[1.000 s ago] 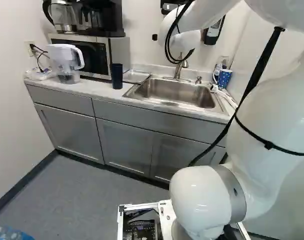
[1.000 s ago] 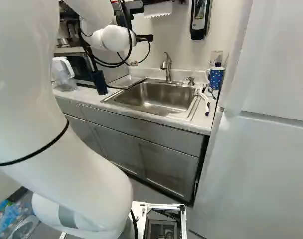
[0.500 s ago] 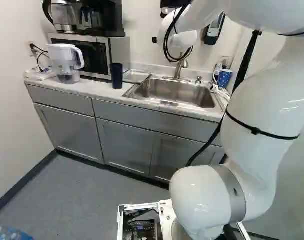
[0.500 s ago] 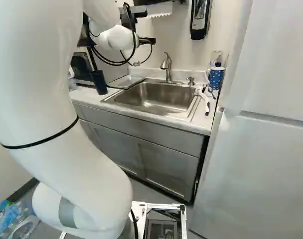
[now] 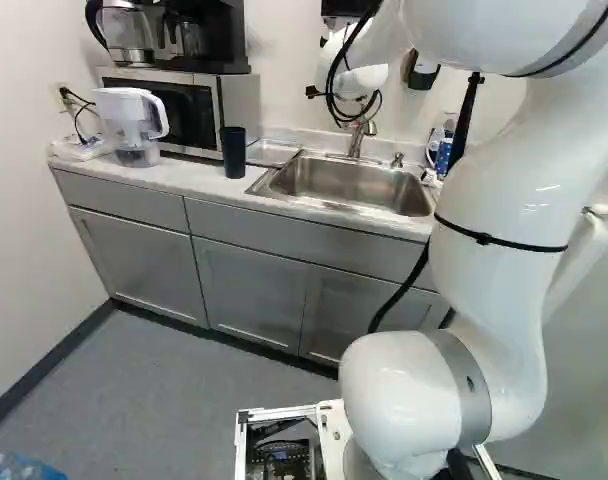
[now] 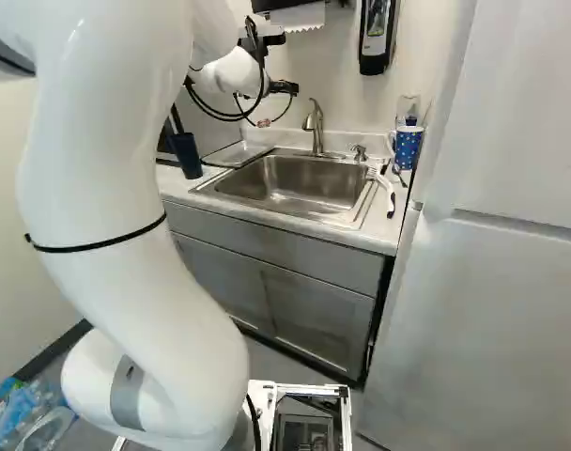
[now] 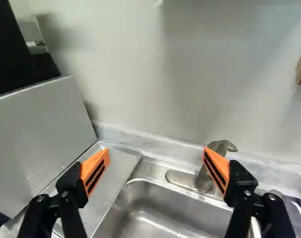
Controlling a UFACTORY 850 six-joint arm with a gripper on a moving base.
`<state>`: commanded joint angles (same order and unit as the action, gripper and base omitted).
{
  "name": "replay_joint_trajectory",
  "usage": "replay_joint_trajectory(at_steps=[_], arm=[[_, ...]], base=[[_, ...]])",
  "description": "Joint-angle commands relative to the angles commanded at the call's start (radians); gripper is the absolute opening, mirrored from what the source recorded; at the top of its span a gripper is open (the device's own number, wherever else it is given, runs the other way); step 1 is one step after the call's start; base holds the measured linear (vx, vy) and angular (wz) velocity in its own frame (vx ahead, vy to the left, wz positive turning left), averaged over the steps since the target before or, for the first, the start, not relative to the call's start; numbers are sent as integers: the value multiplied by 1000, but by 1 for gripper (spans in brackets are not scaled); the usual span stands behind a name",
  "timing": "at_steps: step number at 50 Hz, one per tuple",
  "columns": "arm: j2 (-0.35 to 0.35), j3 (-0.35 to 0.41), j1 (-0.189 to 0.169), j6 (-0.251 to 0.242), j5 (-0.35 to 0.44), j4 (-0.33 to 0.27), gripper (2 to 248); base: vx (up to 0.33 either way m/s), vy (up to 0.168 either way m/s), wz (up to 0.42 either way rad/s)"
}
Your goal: Rinse the cup and place it in the tray
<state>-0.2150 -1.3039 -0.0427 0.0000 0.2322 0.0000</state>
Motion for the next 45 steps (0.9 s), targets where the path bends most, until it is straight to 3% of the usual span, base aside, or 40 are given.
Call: replay_joint_trajectory(at_steps=[27,45], arm=[[-118,-135,-29,0,-179,1,247],[-201,-232,-53,0,-187,4,247]], base=[[0,0,0],[0,0,0]])
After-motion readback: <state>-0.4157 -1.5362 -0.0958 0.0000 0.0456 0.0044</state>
